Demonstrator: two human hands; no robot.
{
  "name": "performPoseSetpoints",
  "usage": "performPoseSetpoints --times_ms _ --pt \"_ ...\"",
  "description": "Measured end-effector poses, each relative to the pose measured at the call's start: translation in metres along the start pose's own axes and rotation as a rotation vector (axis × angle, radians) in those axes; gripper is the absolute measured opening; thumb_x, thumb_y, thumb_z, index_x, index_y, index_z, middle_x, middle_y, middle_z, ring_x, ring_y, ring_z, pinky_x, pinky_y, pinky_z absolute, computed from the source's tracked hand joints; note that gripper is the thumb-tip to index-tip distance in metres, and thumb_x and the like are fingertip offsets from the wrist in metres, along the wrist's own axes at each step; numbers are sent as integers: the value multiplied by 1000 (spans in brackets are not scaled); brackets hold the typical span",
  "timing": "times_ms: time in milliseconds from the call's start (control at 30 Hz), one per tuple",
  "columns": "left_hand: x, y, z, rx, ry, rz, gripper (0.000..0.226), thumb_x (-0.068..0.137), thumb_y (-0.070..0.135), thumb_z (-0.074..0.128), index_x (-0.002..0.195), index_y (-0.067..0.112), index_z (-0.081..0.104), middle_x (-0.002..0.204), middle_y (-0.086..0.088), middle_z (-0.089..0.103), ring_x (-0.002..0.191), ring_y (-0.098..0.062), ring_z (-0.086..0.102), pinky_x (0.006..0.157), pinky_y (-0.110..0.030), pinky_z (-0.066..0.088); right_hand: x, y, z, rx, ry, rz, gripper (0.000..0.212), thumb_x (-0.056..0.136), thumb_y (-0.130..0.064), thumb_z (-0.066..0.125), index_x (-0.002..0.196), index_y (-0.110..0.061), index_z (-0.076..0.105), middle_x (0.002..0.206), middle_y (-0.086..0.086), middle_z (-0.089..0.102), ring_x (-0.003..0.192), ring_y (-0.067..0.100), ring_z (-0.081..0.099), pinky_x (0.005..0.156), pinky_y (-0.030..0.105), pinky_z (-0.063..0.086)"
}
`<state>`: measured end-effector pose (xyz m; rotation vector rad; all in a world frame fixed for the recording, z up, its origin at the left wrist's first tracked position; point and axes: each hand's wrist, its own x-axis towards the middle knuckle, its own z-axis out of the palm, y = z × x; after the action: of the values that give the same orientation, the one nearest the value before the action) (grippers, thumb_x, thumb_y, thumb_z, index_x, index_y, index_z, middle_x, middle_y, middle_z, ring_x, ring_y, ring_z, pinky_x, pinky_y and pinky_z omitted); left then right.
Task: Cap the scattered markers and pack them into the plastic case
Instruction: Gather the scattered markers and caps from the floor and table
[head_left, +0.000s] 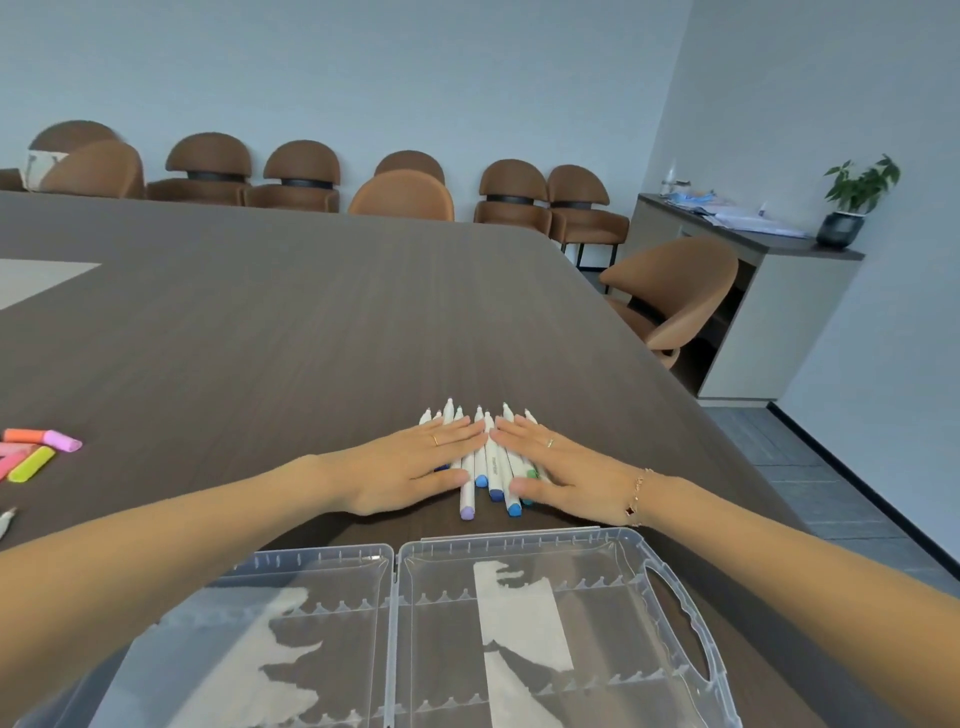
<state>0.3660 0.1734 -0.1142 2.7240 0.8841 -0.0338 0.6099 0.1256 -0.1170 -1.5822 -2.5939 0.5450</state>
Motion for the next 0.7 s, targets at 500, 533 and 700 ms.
performPoseSetpoints --times_ms 500,533,700 --pt "5 14 9 41 134 82 77 91 62 34 151 29 0 154 19 -9 137 12 -16 107 -7 -18 -10 4 -5 -191 107 -133 87 79 -74 35 150 -31 10 158 -14 -3 144 2 -6 118 24 1" --pt "6 16 9 52 143 68 82 89 65 34 151 28 -4 153 19 -11 136 12 -19 106 -8 -20 -7 5 -3 -197 106 -147 90 80 -74 36 151 -29 4 158 -12 -7 144 2 -10 118 25 -4" --pt "10 19 13 62 159 3 91 86 69 31 151 19 -7 158 8 -9 141 3 -12 111 -13 -12 4 6 -2 -214 47 -108 88 84 -72 27 151 -24 -5 158 -9 -9 143 0 -12 119 26 -5"
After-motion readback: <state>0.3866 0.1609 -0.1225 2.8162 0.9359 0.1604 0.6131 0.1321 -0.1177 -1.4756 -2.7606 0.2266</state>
